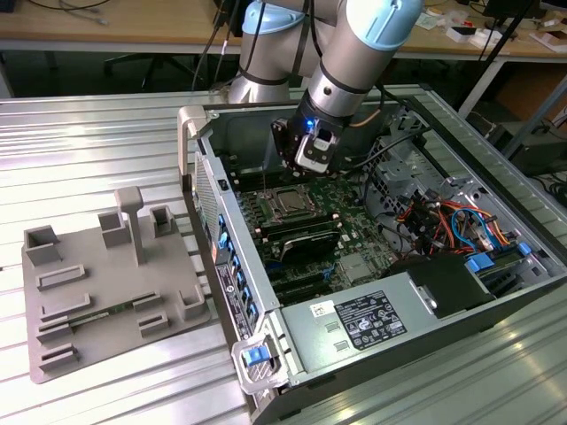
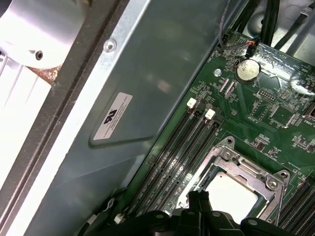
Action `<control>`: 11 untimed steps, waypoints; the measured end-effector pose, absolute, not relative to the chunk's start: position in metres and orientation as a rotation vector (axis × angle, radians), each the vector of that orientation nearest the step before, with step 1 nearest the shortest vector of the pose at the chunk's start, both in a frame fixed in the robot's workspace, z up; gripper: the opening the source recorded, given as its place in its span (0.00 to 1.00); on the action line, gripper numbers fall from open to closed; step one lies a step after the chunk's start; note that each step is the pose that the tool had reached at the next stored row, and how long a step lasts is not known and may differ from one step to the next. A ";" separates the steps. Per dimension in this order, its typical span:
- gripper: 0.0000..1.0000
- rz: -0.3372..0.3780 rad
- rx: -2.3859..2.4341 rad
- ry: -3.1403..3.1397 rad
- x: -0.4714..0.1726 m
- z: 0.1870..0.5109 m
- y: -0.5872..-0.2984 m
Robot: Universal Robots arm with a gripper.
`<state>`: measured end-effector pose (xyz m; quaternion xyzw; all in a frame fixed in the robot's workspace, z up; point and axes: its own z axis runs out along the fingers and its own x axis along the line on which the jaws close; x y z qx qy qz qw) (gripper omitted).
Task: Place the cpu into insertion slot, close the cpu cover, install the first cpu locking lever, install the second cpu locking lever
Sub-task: 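Install the first cpu locking lever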
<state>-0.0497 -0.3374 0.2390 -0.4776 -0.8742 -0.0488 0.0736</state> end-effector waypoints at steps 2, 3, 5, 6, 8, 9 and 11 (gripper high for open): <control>0.11 -0.145 -1.419 -2.632 -0.050 0.239 -0.337; 0.11 -0.145 -1.414 -2.635 -0.050 0.239 -0.337; 0.11 -0.144 -1.403 -2.640 -0.050 0.239 -0.337; 0.11 -0.143 -1.399 -2.642 -0.050 0.239 -0.337; 0.11 -0.143 -1.390 -2.647 -0.050 0.239 -0.337; 0.11 -0.142 -1.385 -2.649 -0.050 0.239 -0.337; 0.11 -0.142 -1.376 -2.653 -0.050 0.239 -0.337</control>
